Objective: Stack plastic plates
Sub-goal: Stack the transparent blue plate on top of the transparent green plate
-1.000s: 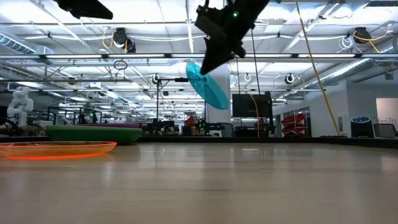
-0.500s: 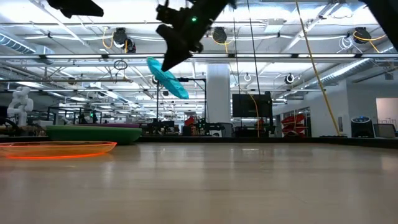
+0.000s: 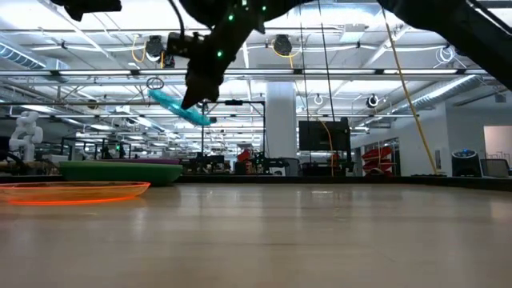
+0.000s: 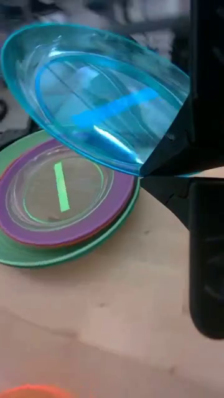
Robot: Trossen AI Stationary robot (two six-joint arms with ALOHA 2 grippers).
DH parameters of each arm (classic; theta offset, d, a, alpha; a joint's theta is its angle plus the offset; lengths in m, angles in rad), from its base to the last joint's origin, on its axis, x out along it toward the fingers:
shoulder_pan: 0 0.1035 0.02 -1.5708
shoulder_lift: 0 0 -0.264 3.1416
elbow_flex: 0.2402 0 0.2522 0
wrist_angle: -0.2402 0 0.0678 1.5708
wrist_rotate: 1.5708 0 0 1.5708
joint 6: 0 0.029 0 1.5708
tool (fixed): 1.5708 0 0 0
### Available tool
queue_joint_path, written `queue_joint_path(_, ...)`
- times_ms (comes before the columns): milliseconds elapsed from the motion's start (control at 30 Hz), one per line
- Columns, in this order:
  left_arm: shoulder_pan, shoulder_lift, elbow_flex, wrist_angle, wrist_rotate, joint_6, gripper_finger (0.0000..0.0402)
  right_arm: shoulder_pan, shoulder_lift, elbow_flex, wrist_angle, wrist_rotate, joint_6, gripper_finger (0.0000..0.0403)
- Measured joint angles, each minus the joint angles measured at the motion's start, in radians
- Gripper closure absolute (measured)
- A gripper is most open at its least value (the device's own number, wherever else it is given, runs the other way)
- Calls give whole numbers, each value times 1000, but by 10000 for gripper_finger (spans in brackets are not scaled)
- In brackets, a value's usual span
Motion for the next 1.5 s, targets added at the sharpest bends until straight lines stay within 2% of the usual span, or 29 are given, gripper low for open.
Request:
queue_joint_path(300,0,0,0,1,0,0,321,3,90,1,69,-54,-523,403)
queue_joint_path(467,0,2,0,0,1,4,321,4,112,1,85,-56,-675,403)
queue_joint_path(667,-1,2,0,0,2,4,321,-11,134,0,78,-107,-845,403)
queue_joint_path(1500,0,2,0,0,2,5,321,-54,136,1,92,-156,-823,400)
